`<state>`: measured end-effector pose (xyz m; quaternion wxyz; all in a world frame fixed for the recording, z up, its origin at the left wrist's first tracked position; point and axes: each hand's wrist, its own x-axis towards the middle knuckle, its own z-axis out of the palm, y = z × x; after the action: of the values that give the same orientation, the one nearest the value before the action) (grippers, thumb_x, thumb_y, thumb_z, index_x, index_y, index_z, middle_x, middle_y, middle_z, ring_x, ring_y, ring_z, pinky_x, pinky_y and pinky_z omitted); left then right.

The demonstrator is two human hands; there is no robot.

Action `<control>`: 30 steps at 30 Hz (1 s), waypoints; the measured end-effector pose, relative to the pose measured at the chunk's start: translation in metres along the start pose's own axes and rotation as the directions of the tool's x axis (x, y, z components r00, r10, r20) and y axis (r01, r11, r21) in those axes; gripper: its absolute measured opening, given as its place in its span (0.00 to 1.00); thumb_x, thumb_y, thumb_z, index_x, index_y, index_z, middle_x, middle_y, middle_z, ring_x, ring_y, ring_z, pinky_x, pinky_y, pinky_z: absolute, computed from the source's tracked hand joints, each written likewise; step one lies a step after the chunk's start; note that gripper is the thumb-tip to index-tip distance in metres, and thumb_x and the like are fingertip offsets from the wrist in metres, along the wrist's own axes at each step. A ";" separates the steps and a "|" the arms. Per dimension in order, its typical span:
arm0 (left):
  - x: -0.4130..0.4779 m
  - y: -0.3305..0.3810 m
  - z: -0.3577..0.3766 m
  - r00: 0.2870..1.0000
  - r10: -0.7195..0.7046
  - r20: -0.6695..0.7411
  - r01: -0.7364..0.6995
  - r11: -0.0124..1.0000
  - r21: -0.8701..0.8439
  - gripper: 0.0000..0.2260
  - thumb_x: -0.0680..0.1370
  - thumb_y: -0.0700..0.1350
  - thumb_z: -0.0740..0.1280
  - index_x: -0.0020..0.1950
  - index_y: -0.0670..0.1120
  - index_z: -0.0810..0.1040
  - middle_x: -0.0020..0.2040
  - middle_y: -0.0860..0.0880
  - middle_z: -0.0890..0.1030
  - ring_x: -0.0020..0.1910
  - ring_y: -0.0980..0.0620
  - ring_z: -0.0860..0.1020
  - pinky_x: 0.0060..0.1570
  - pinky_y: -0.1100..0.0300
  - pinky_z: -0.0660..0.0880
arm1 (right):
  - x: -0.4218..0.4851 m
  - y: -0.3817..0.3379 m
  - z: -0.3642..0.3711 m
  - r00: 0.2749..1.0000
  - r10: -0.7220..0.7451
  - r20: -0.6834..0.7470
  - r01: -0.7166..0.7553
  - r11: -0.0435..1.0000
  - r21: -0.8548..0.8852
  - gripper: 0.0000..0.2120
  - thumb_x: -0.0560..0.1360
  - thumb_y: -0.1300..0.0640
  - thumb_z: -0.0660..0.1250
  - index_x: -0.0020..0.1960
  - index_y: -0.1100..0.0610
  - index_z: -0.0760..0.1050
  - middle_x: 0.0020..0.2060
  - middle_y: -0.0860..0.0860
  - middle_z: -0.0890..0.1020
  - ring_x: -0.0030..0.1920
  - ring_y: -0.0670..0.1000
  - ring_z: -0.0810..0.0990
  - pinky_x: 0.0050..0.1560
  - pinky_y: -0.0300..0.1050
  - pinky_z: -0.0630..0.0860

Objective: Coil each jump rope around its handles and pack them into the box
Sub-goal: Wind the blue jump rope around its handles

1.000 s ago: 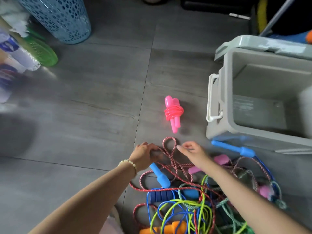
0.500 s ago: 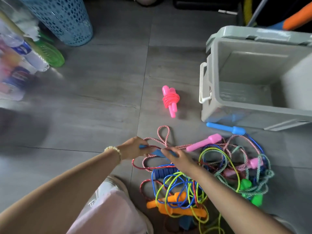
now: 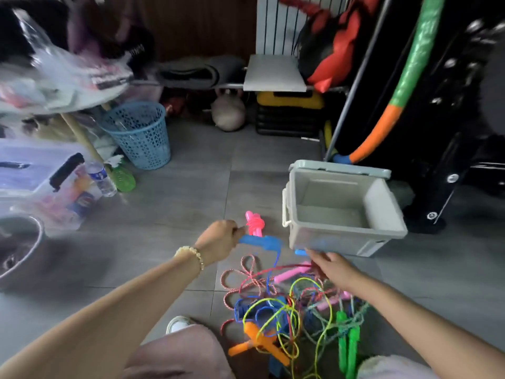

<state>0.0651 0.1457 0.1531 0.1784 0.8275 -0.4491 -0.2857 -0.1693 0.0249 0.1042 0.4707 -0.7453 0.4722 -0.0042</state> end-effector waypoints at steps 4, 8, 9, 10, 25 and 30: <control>-0.050 0.053 -0.036 0.970 0.178 -0.168 -0.207 0.963 -0.172 0.20 0.83 0.50 0.57 0.32 0.45 0.71 0.25 0.53 0.71 0.24 0.58 0.67 0.27 0.67 0.64 | -0.055 -0.035 -0.038 0.976 -0.135 -0.170 0.178 0.945 0.273 0.10 0.78 0.50 0.61 0.55 0.54 0.70 0.52 0.50 0.76 0.47 0.46 0.74 0.44 0.34 0.70; -0.089 0.097 -0.059 0.949 0.203 -0.242 -0.283 0.887 -0.366 0.20 0.82 0.52 0.56 0.35 0.44 0.73 0.26 0.52 0.72 0.21 0.61 0.68 0.26 0.70 0.66 | -0.095 -0.095 -0.068 0.941 -0.265 -0.212 0.339 0.777 0.531 0.20 0.79 0.40 0.52 0.62 0.49 0.71 0.55 0.46 0.79 0.55 0.43 0.78 0.61 0.41 0.68; -0.095 0.102 -0.060 0.949 0.173 -0.263 -0.278 0.852 -0.443 0.20 0.82 0.52 0.55 0.34 0.44 0.73 0.28 0.51 0.72 0.21 0.61 0.68 0.27 0.70 0.67 | -0.106 -0.105 -0.069 0.940 -0.278 -0.196 0.340 0.742 0.578 0.19 0.79 0.41 0.51 0.57 0.51 0.75 0.45 0.48 0.82 0.45 0.45 0.80 0.53 0.40 0.72; -0.102 0.106 -0.061 0.953 0.126 -0.277 -0.262 0.802 -0.537 0.20 0.82 0.52 0.55 0.34 0.45 0.73 0.29 0.50 0.72 0.22 0.60 0.69 0.28 0.70 0.68 | -0.118 -0.111 -0.067 0.939 -0.281 -0.198 0.342 0.715 0.610 0.19 0.78 0.43 0.52 0.51 0.54 0.76 0.34 0.49 0.79 0.35 0.46 0.78 0.44 0.39 0.74; -0.171 0.146 -0.025 0.931 0.340 -0.132 -0.305 0.528 -0.792 0.24 0.69 0.57 0.72 0.63 0.54 0.74 0.31 0.56 0.72 0.32 0.54 0.72 0.36 0.56 0.69 | -0.206 -0.186 -0.095 0.815 -0.514 -0.268 0.578 0.691 0.434 0.13 0.81 0.54 0.57 0.42 0.56 0.74 0.26 0.48 0.63 0.24 0.43 0.59 0.27 0.34 0.58; -0.187 0.174 -0.035 0.928 0.322 -0.190 -0.364 0.663 -0.654 0.04 0.78 0.48 0.66 0.51 0.52 0.79 0.21 0.58 0.70 0.23 0.58 0.65 0.26 0.68 0.68 | -0.212 -0.193 -0.103 0.818 -0.500 -0.285 0.566 0.612 0.552 0.12 0.80 0.55 0.58 0.41 0.56 0.74 0.27 0.47 0.65 0.26 0.45 0.60 0.29 0.37 0.59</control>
<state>-0.1050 0.2130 0.3347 0.5313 0.6128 -0.4555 -0.3669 -0.1978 0.1240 0.3909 0.6384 -0.6555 0.2245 -0.3352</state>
